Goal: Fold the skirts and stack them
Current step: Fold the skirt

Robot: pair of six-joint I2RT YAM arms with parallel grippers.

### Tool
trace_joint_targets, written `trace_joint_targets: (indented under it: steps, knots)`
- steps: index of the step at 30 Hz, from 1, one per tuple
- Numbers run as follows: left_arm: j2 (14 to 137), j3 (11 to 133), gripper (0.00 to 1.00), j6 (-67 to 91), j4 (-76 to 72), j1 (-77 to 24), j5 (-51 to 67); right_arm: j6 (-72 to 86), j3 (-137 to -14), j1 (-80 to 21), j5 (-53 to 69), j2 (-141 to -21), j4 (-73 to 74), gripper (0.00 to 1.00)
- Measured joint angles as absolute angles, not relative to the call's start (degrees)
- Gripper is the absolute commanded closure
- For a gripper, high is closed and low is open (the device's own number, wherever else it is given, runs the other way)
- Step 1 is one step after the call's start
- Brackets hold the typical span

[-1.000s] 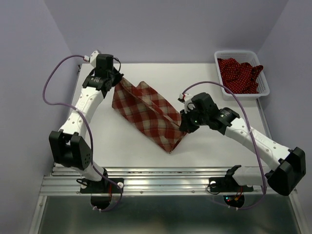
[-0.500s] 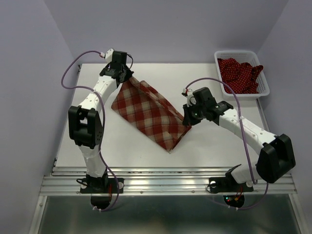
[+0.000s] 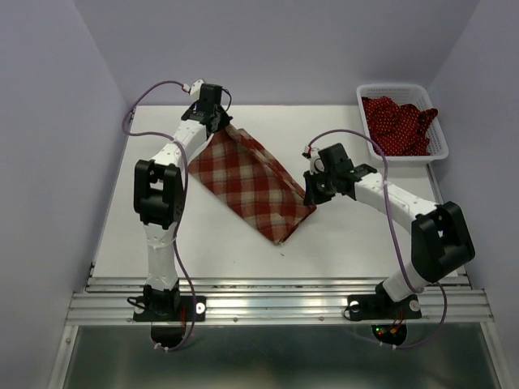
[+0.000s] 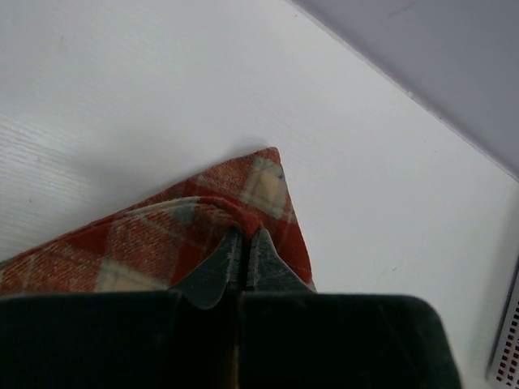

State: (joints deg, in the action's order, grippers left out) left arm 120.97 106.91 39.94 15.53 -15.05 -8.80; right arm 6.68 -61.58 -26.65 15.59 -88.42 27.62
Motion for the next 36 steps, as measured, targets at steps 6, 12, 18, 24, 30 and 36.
trace_joint_targets:
  steps: [6,12,18,24,30,36]
  knots:
    - [125.43,110.78,1.0,38.89,14.81,-15.44,-7.99,6.7,-61.58,-25.61,15.22,-91.98,25.71,0.99]
    - [130.45,114.74,1.0,37.93,13.85,-16.45,-8.03,6.85,-62.02,-24.58,13.63,-96.97,24.27,0.99]
    - [135.87,119.26,1.0,37.89,12.62,-17.06,-7.75,6.9,-63.81,-23.88,12.27,-100.97,23.4,0.99]
    - [138.78,120.44,0.99,38.15,11.7,-16.99,-7.73,6.9,-64.97,-23.51,10.7,-102.06,22.94,0.99]
    - [140.18,121.97,0.99,38.89,9.87,-16.97,-7.75,6.87,-66.65,-23.2,10.17,-102.69,22.85,1.0]
    - [142.08,123.59,0.81,40.03,8.4,-16.86,-7.7,6.87,-68.55,-23.2,10.11,-102.8,22.81,0.87]
